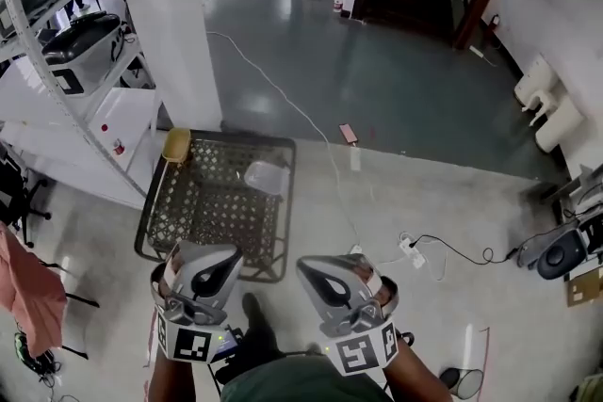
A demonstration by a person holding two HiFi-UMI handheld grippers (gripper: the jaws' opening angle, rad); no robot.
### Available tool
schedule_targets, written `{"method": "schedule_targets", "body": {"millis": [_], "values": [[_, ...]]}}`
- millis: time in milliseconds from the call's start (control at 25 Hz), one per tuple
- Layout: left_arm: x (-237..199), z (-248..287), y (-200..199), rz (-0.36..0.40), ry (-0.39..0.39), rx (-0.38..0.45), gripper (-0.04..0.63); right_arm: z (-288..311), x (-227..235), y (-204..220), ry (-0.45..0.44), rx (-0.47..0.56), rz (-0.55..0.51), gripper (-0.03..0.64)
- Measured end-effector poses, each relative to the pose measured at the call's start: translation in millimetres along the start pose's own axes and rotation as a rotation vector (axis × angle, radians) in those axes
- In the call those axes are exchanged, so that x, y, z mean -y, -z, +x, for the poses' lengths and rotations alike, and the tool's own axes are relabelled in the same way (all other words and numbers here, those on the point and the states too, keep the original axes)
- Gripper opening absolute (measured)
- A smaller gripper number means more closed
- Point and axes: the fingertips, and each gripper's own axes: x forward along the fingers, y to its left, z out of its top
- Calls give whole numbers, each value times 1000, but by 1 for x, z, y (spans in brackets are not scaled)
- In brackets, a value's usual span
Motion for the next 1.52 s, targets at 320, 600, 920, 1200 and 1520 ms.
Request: {"method": "schedule_targets", "body": {"millis": [320,600,920,1200,1520], "values": [[-60,30,74,-29,14,38,2,87,28,15,20,-47,23,6],[-92,53,124,-59,65,60,2,154,59,37,49,-96,61,6],[-126,62,174,-101,79,84,2,220,77,61,57,-165,95,6],[-143,57,207,-117,79,84,2,252,85,85,85,-226,127,7],[-135,57,229,-143,88,59,2,276,85,127,84,-272,174,8]]}}
